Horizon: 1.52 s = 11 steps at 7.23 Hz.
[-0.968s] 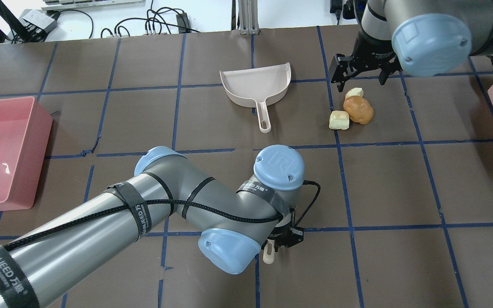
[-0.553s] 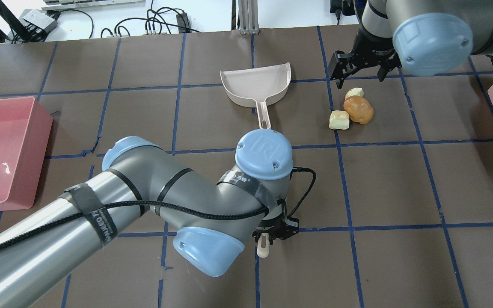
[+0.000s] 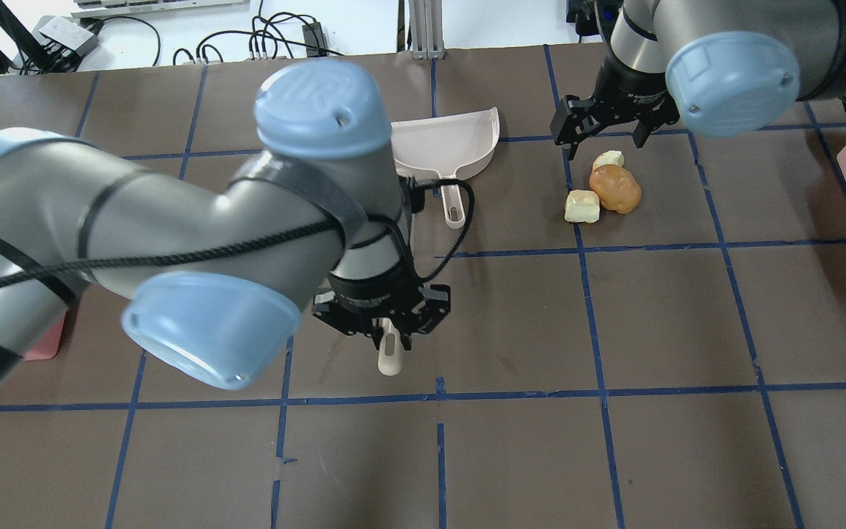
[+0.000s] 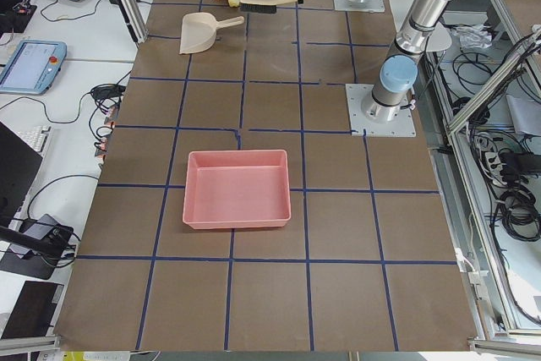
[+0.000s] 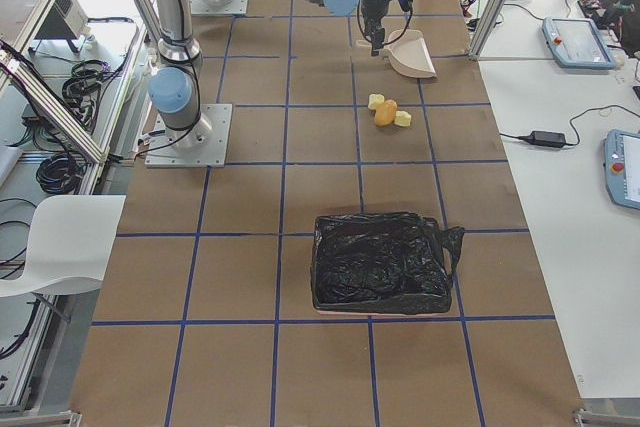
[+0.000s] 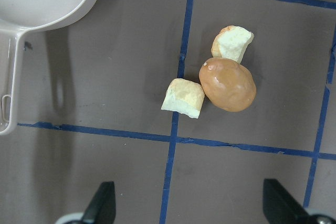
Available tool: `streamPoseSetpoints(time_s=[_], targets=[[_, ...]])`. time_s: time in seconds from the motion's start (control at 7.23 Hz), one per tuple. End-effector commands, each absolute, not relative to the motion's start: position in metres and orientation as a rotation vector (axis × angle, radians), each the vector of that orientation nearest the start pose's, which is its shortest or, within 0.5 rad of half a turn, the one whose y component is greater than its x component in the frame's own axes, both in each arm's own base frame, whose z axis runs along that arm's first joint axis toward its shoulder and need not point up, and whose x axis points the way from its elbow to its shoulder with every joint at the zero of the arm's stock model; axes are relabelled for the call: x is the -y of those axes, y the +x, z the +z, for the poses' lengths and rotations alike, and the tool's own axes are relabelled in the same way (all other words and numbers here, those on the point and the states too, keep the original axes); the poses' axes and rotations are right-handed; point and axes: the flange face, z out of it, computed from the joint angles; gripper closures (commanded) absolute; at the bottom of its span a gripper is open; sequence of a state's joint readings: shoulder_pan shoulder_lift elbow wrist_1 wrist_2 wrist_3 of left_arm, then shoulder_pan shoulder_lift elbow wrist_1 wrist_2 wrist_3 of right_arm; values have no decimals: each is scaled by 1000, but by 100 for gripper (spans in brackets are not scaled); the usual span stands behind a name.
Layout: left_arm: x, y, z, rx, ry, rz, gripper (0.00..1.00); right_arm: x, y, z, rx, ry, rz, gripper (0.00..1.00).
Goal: Sweep and dump trash in nearest bin
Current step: 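Lift the brush with the left gripper while the right gripper reaches for the dustpan handle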
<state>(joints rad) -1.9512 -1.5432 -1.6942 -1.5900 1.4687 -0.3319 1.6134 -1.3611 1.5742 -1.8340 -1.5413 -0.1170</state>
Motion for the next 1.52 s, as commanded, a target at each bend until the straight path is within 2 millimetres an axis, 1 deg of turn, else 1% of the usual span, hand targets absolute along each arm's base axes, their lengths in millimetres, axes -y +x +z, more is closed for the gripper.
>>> streamPoseSetpoints(time_s=[0.0,0.14,0.28,0.41,0.55,0.69,0.83,0.97,1.11,1.24,1.38], targets=[[429,-236,513,-3215,196,151,98,567,205,380,-3049,-312,-67,0],[447,-206,525,-3225,129,124,100,562,242,360,-3064,-270,-36,0],[452,-193,528,-3225,153,125,100,563,270,345,-3079,-241,-64,0],[453,-188,528,-3174,276,124,100,565,294,326,-3076,-251,-107,0],[449,-185,532,-3156,354,155,100,562,311,320,-3072,-274,-162,0],[450,-185,534,-3163,340,149,100,551,331,315,-3076,-251,-176,0],[449,-186,534,-3161,340,151,100,551,335,298,-3083,-201,-172,0],[449,-189,534,-3167,343,154,99,562,333,282,-3128,-192,-279,0],[448,-188,535,-3164,343,149,99,566,333,280,-3131,-191,-300,0],[447,-188,536,-3161,343,149,99,566,331,254,-3160,-211,-235,0],[447,-188,537,-3161,345,144,99,574,330,254,-3137,-175,-244,0]])
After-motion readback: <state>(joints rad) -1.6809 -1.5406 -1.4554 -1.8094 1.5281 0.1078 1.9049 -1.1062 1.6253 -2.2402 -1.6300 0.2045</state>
